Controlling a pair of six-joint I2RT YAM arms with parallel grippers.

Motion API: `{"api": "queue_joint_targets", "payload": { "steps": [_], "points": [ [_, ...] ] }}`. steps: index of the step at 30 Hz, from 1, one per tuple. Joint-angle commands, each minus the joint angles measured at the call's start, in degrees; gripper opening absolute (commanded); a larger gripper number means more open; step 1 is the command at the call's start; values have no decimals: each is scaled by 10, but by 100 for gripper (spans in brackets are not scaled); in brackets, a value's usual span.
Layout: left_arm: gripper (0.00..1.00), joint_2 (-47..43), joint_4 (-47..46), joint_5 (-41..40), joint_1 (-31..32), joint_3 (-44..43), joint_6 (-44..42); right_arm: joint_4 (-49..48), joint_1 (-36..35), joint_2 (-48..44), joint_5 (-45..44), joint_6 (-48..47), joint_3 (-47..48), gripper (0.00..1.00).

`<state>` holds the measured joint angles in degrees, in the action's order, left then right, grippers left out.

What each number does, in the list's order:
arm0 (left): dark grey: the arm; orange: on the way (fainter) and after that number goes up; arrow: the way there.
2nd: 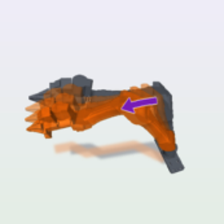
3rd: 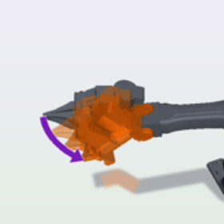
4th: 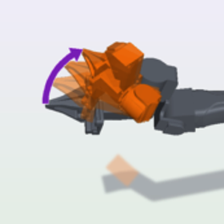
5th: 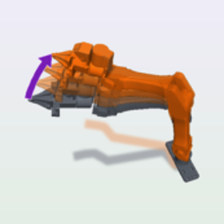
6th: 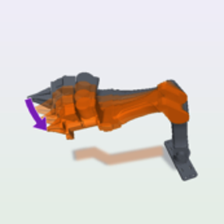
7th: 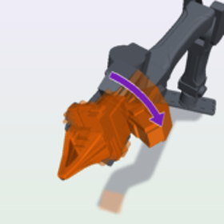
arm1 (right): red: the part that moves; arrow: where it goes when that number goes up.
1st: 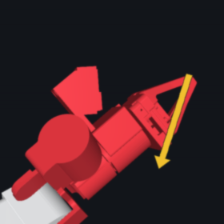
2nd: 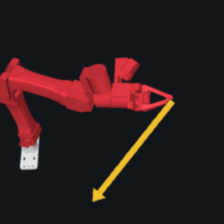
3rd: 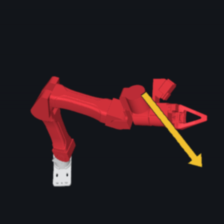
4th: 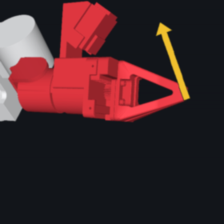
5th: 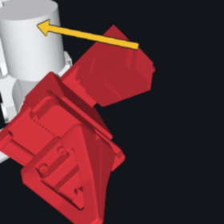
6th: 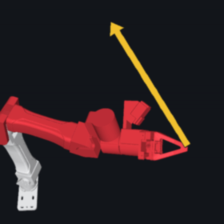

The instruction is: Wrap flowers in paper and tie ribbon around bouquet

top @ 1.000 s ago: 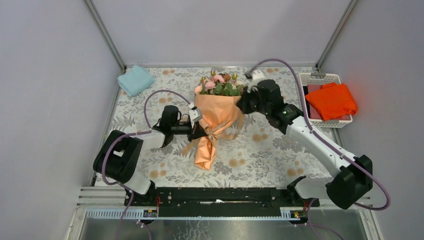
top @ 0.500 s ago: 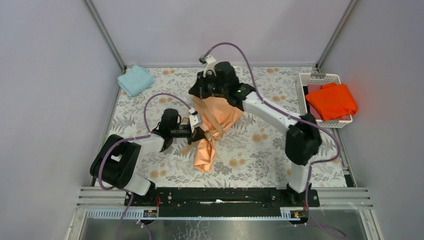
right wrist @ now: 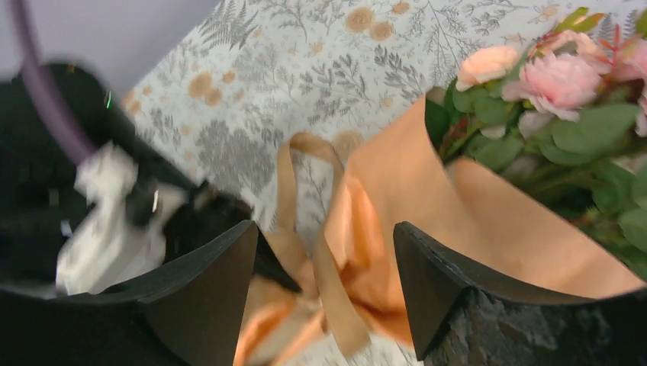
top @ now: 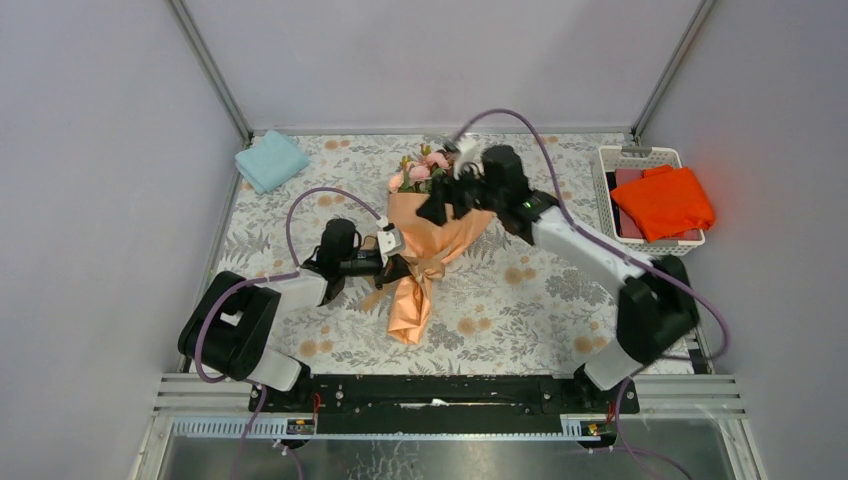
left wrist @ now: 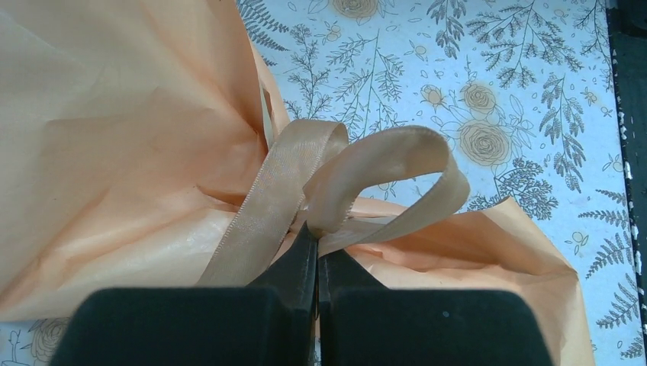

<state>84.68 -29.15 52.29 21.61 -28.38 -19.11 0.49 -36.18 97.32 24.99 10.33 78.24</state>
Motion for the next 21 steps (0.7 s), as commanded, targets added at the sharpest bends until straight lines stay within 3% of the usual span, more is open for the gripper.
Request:
{"api": "queue_joint_targets", "payload": {
  "steps": [1, 5, 13, 18, 21],
  "points": [
    [0, -10, -43, -5, 3, 7, -8, -214, -6, -135, 116, -120, -214, 72],
    [0, -9, -43, -7, 3, 7, -5, -366, -49, -166, 136, -149, -360, 73],
    [0, -8, -37, -6, 3, 2, -6, -455, -56, -106, 83, -53, -363, 71],
    [0, -4, -31, -7, 3, -3, -5, -433, -56, -82, 73, -42, -349, 59],
    [0, -2, -30, -9, 3, -8, -1, -386, -56, -85, 61, -58, -338, 39]
  ]
}}
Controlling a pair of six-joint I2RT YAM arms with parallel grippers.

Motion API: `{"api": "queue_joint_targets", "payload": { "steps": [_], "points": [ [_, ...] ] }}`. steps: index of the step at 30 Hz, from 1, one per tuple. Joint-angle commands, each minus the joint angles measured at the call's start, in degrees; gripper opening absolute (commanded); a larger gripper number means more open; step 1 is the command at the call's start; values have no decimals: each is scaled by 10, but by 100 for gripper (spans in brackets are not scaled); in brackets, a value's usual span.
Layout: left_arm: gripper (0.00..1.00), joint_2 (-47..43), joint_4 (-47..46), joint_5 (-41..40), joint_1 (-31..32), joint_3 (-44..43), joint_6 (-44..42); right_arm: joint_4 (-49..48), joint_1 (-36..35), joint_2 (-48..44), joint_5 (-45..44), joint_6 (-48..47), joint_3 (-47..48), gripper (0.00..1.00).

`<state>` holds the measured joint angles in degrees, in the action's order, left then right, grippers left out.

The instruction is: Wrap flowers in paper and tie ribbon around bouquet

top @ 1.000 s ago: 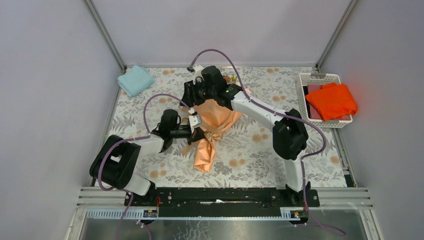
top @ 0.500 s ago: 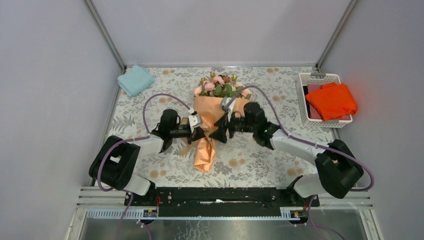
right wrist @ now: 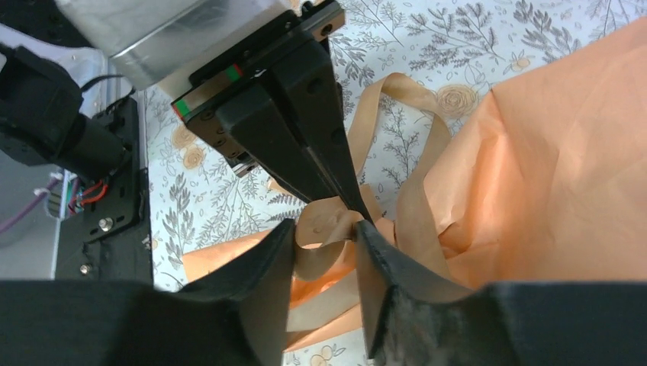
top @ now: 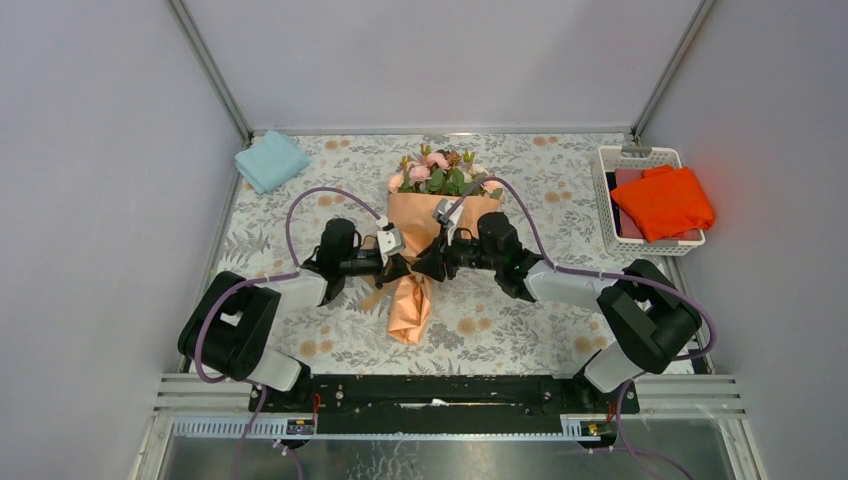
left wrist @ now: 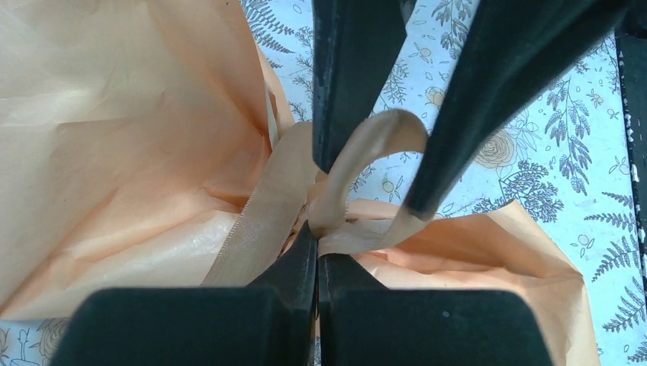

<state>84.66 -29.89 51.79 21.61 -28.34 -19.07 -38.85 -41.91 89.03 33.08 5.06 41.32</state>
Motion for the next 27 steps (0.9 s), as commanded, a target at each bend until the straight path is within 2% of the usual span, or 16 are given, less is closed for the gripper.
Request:
{"api": "queue_joint_targets", "payload": {
  "steps": [1, 6, 7, 9, 10, 11, 12, 15, 18, 21, 23, 25, 27],
  "points": [
    [0, -2, -22, -4, 3, -8, -1, 22, 1, -4, -21, -12, 35, 33],
    [0, 0, -18, -6, 4, -12, -1, 70, 2, -5, -30, -17, 51, 0],
    [8, -3, -20, -9, 3, -14, 4, 75, 2, -3, -35, -17, 55, 0],
    [61, -20, -4, -31, 2, -35, 33, 93, 3, 4, -50, -16, 68, 0],
    [79, -32, 54, -42, 1, -68, 30, 102, 3, 7, -55, -18, 75, 0],
    [90, -43, 145, -60, 0, -111, 9, 108, 5, 10, -59, -17, 79, 0],
    [93, -50, 242, -82, -3, -155, -17, 110, 5, 12, -63, -15, 82, 0],
    [98, -45, 530, -128, -40, -277, -84, 112, 7, 18, -72, -12, 86, 0],
    [95, -29, 680, -199, -98, -338, -68, 114, 7, 25, -73, -7, 90, 0],
    [74, -3, 716, -344, -130, -350, -13, 110, 7, 28, -70, 1, 93, 0],
    [76, 20, 717, -391, -132, -345, -2, 109, 7, 26, -70, 2, 94, 0],
    [82, 43, 701, -401, -132, -342, 17, 115, 7, 25, -69, 0, 96, 0],
    [85, 70, 675, -410, -132, -346, 31, 116, 7, 21, -69, 0, 92, 0]
  ]
}}
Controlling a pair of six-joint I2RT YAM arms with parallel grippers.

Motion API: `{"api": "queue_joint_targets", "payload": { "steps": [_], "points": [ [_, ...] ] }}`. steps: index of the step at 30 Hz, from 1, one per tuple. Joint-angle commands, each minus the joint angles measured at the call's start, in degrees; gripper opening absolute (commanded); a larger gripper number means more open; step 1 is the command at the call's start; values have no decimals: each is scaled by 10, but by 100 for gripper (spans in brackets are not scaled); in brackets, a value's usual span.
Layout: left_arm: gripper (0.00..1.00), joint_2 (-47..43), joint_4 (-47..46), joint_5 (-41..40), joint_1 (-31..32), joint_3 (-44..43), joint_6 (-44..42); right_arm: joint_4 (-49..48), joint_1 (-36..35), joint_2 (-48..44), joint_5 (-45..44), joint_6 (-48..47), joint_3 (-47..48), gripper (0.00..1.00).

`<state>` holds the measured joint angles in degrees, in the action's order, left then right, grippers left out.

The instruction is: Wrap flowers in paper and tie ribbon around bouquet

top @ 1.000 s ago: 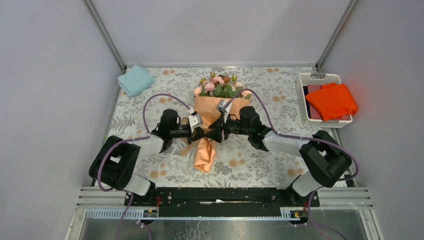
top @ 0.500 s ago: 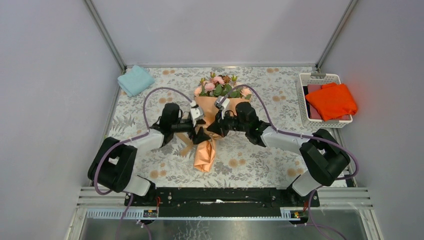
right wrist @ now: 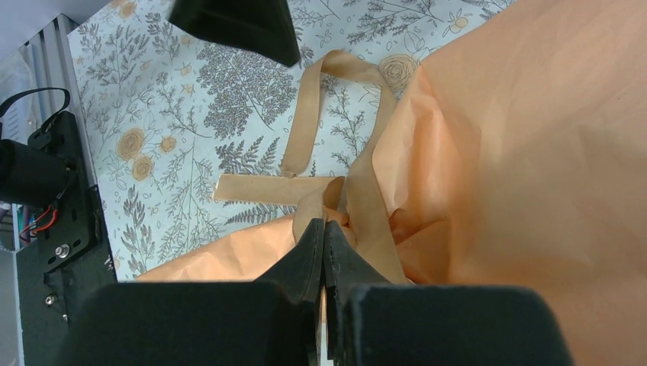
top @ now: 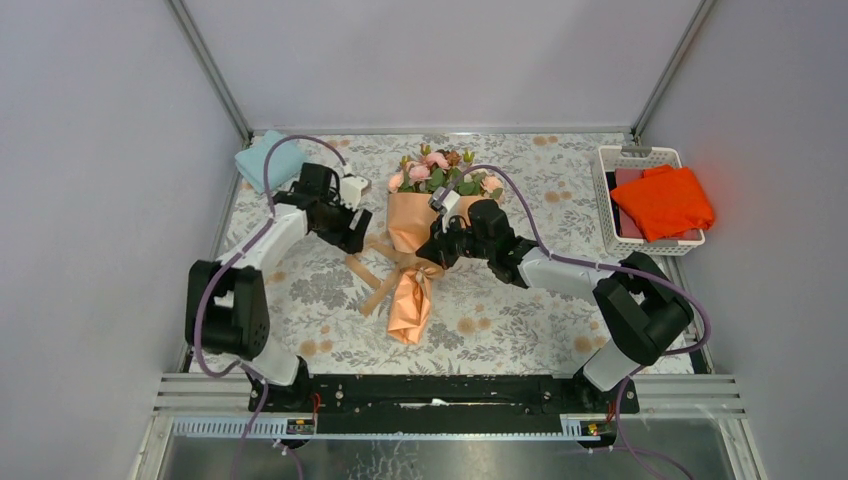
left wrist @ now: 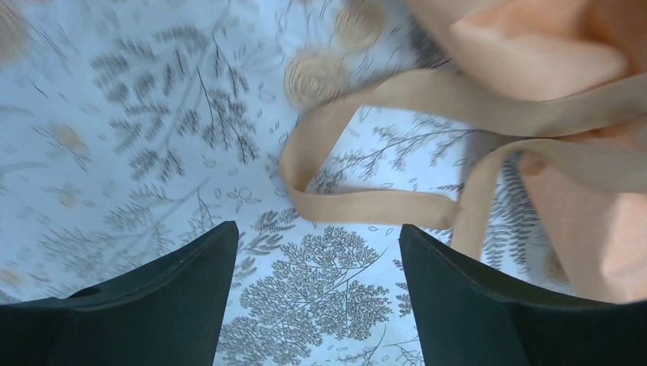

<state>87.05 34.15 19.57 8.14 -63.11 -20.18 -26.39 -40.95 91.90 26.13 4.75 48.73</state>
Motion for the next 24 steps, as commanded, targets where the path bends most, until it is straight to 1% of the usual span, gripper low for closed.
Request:
{"api": "queue_joint_targets", "payload": {
  "steps": [1, 5, 7, 9, 12, 13, 14, 15, 16, 18, 20, 22, 24],
  "points": [
    [85, 60, 16, -89, 3, 1, 47, -12, -3, -8, 0, 3, 15, 0],
    [85, 125, -22, -101, 4, -5, 60, -16, -3, -10, -1, 14, 8, 0],
    [80, 149, -25, -118, 4, 0, 54, -17, -3, -12, -4, 16, 7, 0],
    [76, 154, -34, -118, 5, 18, 40, -15, -3, -14, -8, 15, 8, 0],
    [65, 146, -36, -105, 16, 46, 30, -2, -3, -12, -17, 11, 15, 0],
    [57, 142, -31, -97, 21, 55, 30, 2, -3, -12, -20, 10, 18, 0],
    [43, 137, -24, -85, 27, 65, 28, 4, -3, -10, -22, 10, 20, 0],
    [17, 132, -16, -71, 31, 71, 27, 5, -3, -8, -22, 11, 23, 0],
    [1, 126, -9, -62, 34, 76, 28, 8, -3, -6, -22, 13, 26, 0],
    [0, 92, 10, -40, 35, 74, 27, 19, -3, -2, -20, 17, 38, 0],
    [0, 33, 40, -3, 38, 55, -6, 36, -3, 2, -18, 18, 52, 0],
    [0, -34, 91, 42, 58, 31, -75, 50, -2, 7, -14, 20, 67, 0],
    [0, -79, 162, 80, 93, 8, -140, 56, 2, 13, -7, 29, 80, 0]
  ]
}}
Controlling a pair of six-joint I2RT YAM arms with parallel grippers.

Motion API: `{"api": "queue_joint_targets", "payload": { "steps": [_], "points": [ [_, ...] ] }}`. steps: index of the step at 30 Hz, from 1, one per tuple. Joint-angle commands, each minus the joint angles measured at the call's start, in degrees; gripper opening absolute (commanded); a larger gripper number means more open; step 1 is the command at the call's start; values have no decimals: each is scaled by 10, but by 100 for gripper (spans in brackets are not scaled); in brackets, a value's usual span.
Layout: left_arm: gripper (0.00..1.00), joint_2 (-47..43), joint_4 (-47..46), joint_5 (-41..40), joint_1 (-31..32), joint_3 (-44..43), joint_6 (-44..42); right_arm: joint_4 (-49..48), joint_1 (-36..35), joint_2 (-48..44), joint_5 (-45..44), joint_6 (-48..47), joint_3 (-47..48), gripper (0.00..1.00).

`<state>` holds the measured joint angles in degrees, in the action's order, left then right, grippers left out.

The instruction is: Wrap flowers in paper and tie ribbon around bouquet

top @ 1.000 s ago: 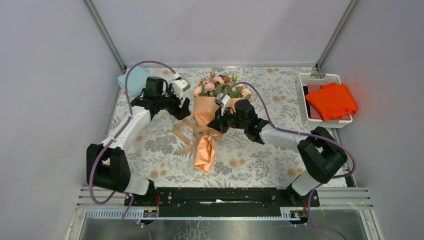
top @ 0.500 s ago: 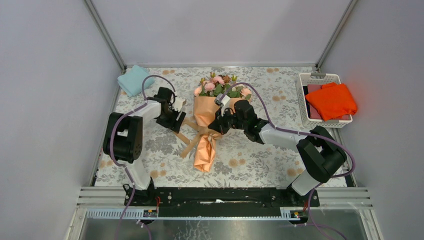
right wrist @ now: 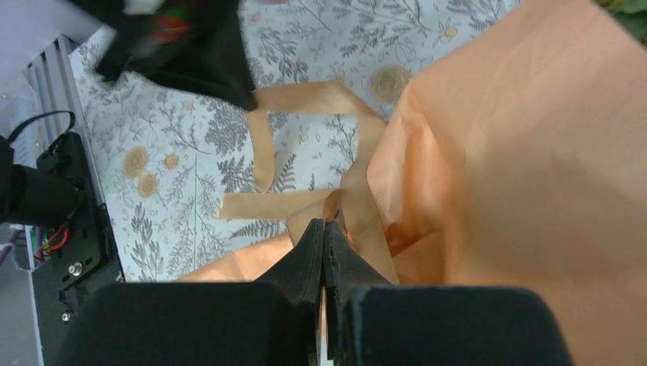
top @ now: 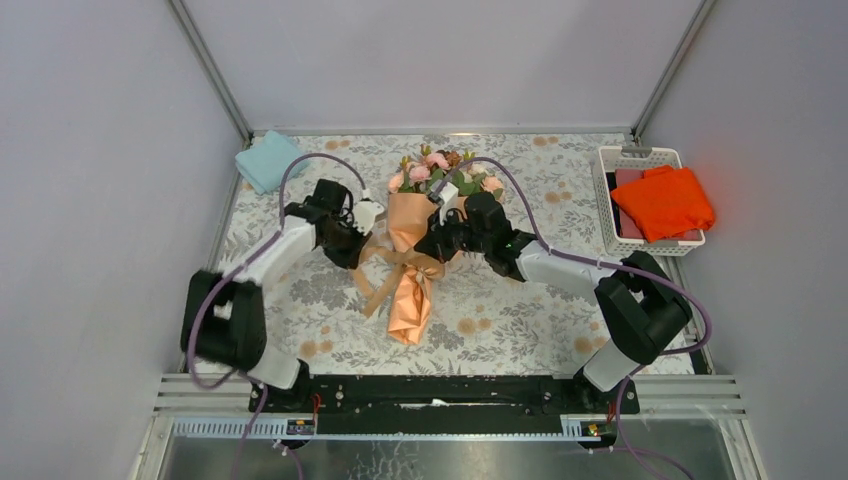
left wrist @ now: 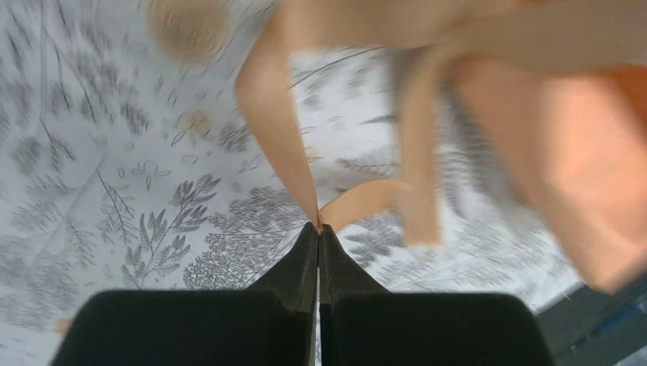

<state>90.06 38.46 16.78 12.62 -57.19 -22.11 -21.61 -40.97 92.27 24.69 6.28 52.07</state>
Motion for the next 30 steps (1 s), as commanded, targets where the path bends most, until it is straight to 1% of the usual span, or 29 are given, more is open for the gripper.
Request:
{"api": "queue_joint_targets", "payload": {
  "steps": [1, 3, 4, 5, 6, 8, 11, 12, 14, 17, 20, 23, 24, 26, 27, 28, 30],
  "points": [
    [0, -130, 148, 127, 73, -54, -139, 10, 6, 13, 15, 22, 54, 0],
    [0, -166, 190, 164, 142, -51, -174, 24, 8, 22, 19, 30, 72, 0],
    [0, -180, 194, 184, 181, -48, -176, 34, 9, 27, 21, 32, 83, 0],
    [0, -190, 185, 197, 222, -45, -161, 42, 10, 31, 24, 36, 91, 0],
    [0, -194, 166, 217, 255, -43, -138, 46, 12, 35, 30, 45, 96, 0],
    [0, -188, 114, 258, 303, -46, -93, 40, 20, 41, 45, 69, 98, 0],
    [0, -163, -6, 266, 365, -65, -31, 31, 27, 46, 57, 95, 93, 0],
    [0, -149, -27, 267, 380, -78, -18, 29, 30, 46, 62, 102, 92, 0],
    [0, -120, -40, 281, 405, -98, -13, 24, 34, 47, 67, 111, 90, 0],
    [0, -93, -58, 304, 426, -91, -14, 20, 36, 48, 70, 114, 91, 0],
    [0, -81, -140, 291, 436, -60, 7, 22, 36, 50, 74, 109, 92, 0],
    [0, -65, -225, 264, 440, -50, 44, 38, 36, 53, 74, 99, 96, 0],
    [8, -59, -237, 257, 440, -52, 45, 43, 36, 54, 75, 96, 97, 0],
    [48, -54, -229, 250, 442, -54, 17, 49, 36, 55, 81, 93, 98, 0],
    [64, -59, -205, 247, 442, -55, -18, 51, 36, 55, 86, 93, 98, 0],
    [71, -67, -174, 240, 441, -58, -55, 52, 36, 55, 91, 92, 98, 0],
    [75, -94, -127, 201, 440, -59, -99, 60, 33, 57, 95, 87, 102, 0]
  ]
}}
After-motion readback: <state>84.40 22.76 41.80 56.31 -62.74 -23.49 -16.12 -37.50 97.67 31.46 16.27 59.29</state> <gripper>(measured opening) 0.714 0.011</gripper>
